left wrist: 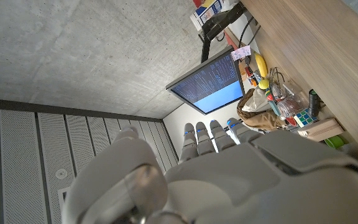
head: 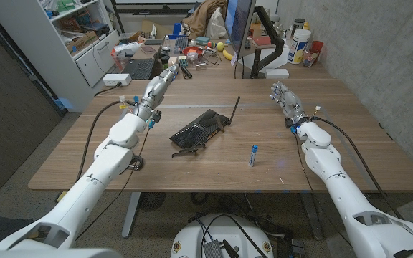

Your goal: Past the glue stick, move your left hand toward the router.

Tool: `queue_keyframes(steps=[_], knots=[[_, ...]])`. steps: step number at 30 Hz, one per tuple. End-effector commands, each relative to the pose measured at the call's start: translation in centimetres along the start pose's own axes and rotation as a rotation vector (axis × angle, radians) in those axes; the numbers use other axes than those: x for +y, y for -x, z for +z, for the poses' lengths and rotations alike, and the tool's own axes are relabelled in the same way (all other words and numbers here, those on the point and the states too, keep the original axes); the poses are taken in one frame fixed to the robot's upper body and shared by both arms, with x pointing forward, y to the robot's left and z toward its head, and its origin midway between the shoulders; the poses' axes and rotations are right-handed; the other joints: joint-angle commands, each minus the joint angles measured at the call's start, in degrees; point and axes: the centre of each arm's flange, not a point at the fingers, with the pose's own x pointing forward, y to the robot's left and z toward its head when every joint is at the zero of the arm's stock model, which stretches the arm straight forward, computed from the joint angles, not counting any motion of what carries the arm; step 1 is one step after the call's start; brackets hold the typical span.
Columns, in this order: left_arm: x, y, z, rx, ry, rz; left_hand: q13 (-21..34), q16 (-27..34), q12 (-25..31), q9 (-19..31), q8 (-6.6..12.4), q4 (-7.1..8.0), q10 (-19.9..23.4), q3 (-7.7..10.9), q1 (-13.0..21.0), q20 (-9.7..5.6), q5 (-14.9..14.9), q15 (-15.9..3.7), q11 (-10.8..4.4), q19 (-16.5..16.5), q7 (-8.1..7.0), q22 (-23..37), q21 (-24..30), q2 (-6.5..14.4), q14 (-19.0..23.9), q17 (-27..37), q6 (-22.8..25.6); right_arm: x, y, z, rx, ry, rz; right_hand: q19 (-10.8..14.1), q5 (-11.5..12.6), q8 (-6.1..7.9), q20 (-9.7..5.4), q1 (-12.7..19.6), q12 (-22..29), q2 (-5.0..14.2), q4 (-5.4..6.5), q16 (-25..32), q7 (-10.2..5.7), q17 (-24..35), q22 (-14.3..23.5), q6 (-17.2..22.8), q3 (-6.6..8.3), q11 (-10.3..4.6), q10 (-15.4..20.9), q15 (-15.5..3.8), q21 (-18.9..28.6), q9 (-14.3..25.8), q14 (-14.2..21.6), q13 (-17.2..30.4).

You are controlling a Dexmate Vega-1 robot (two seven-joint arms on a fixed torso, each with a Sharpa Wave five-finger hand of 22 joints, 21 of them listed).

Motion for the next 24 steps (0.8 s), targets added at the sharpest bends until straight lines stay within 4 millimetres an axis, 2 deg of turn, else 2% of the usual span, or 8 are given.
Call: queue_keyframes(steps=[1,11,24], knots=[[-0.3,0.4,1.4,-0.027,-0.106,-0.022,0.12,0.27,0.23,0.17,0.06,-0.29,0.48,0.01,0.93,0.13,0.18,0.09,-0.07,-0.87,-0.13,0.32,-0.2,-0.12,0.4,0.2,0.58,0.3,-0.4,0.0,-0.007,0.002,0.004,0.38,0.34,-0.12,-0.51,0.07,-0.39,0.01,-0.3,-0.21,-0.15,0.16,0.06,0.31,0.03,-0.05,0.29,0.08,-0.12,0.29,0.25,0.28],[-0.6,0.9,2.2,-0.034,-0.189,-0.016,0.13,-0.03,0.03,0.18,0.02,-0.51,0.22,0.04,1.34,0.58,0.15,0.44,0.19,-1.56,0.19,0.32,-0.35,-0.02,-0.25,0.19,0.86,0.6,-0.6,-0.4,-0.004,-0.004,0.01,0.41,0.35,-0.13,-0.46,0.01,-0.38,0.0,-0.33,-0.22,-0.19,0.16,0.06,0.39,0.01,0.04,0.44,0.15,-0.34,0.29,0.33,0.29],[-1.2,1.4,3.0,-0.046,-0.259,-0.034,0.14,-0.01,0.04,0.18,0.07,-0.76,0.49,0.1,1.81,0.83,0.11,0.22,-0.31,-1.77,0.11,0.33,-0.3,0.1,-0.2,0.19,1.37,0.4,-0.4,-0.6,-0.001,-0.007,0.008,0.5,0.35,-0.13,-0.46,-0.05,-0.37,0.0,-0.39,-0.26,-0.26,0.16,0.07,0.54,-0.01,0.09,0.62,0.15,-0.6,0.3,0.4,0.29]])
